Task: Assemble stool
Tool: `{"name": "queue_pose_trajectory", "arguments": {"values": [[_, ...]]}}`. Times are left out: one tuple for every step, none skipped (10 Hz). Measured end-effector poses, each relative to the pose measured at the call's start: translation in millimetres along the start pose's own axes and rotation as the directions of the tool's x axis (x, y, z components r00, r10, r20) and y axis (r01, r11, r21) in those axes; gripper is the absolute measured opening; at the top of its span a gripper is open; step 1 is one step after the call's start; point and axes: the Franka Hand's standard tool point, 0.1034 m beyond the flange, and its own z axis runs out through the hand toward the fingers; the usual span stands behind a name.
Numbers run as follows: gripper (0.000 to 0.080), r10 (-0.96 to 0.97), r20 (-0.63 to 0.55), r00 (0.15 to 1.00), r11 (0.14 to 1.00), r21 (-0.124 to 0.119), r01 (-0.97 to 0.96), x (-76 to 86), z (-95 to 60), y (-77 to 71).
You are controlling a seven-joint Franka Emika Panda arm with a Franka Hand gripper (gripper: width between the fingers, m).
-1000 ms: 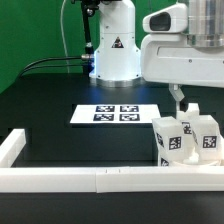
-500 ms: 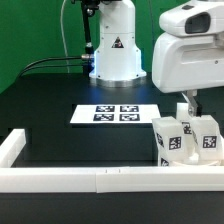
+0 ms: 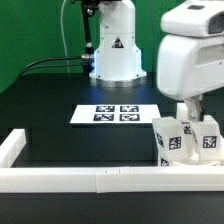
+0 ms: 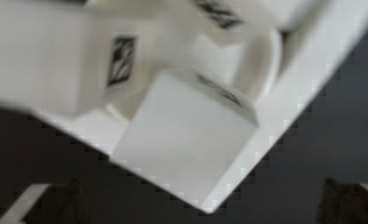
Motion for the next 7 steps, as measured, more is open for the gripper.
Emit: {"name": "queue_pose_trajectory", "arguments": {"values": [[0.0649, -0.137, 0.022, 0.990, 0.991, -0.001, 0.137, 2.4, 2.9, -7.3], [0.0649, -0.243, 0.040, 0.969, 0.970, -0.001, 0.243, 4.3, 4.1, -9.7], [0.0649, -0.306, 0.034, 0.952, 0.952, -0.010, 0.306, 1.5, 1.8, -3.7], [0.0649, -0.350, 0.046, 0.936, 0.936, -0.015, 0.351, -0.8, 2.7, -0.5], [0.0649, -0.377, 0.052, 0.925, 0.926, -0.017, 0.378, -1.6, 3.2, 0.3], [0.0649, -0.494, 0.071, 0.866, 0.868, -0.016, 0.496, -3.4, 5.4, 4.6], [0.0649, -0.595, 0.089, 0.799, 0.802, -0.007, 0.598, -3.5, 13.1, 9.7]]}}
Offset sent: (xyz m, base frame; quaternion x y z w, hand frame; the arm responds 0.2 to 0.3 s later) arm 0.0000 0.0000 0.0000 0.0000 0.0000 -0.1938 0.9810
